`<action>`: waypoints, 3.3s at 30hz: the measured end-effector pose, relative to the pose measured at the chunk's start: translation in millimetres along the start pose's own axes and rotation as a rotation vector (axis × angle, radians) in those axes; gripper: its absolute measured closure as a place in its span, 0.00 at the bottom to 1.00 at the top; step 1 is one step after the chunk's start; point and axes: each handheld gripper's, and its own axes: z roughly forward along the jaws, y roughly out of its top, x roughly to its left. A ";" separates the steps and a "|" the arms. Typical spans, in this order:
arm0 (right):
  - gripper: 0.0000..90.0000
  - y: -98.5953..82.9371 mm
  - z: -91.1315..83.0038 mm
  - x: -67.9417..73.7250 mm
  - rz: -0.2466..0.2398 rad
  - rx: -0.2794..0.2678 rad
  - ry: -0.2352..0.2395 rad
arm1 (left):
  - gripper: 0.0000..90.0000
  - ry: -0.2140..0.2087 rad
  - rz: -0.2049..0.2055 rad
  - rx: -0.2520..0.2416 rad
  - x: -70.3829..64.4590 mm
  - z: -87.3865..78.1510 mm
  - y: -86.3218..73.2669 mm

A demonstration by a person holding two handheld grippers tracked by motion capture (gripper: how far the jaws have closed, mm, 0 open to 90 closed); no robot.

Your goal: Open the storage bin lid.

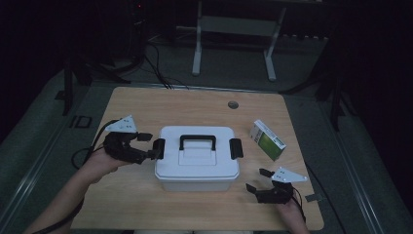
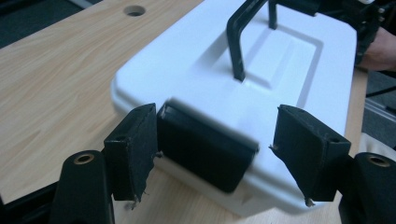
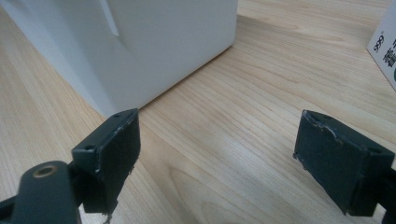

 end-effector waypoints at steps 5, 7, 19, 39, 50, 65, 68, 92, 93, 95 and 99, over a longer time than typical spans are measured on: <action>0.16 -0.2 -0.3 0.1 0.000 0.000 0.003 | 0.34 -0.016 0.026 0.020 0.9 11.6 16.9; 0.16 -0.2 -0.4 0.0 0.002 0.001 0.005 | 0.34 -0.021 0.039 0.032 0.9 15.8 22.8; 0.16 -0.2 -0.4 -0.2 0.003 0.002 0.008 | 0.35 -0.061 0.095 0.103 -1.7 34.6 51.0; 0.16 -0.6 -1.2 -0.8 0.010 0.001 0.016 | 0.45 -0.113 0.180 0.223 -7.4 68.9 82.5; 0.16 -0.5 -0.9 -1.1 0.012 0.002 0.018 | 0.64 -0.120 0.263 0.292 -17.1 82.2 91.9; 0.16 -0.8 -1.5 -1.8 0.014 0.001 0.017 | 0.84 -0.127 0.385 0.455 -30.2 96.0 102.3; 0.16 -1.0 -1.8 -2.0 0.016 0.000 0.018 | 0.90 -0.150 0.392 0.479 -31.8 99.7 105.2; 0.16 -1.6 -2.8 -2.8 0.026 -0.004 0.024 | 0.93 -0.150 0.438 0.420 -27.7 81.4 117.8; 0.16 -1.6 -2.8 -2.8 0.027 -0.004 0.024 | 0.93 -0.142 0.441 0.412 -27.1 79.5 118.2; 0.16 -1.5 -2.7 -2.7 0.026 -0.003 0.024 | 0.93 -0.133 0.428 0.405 -25.4 75.6 118.8; 0.16 -1.4 -2.5 -2.5 0.028 -0.001 0.024 | 0.93 -0.101 0.419 0.403 -20.8 67.8 117.9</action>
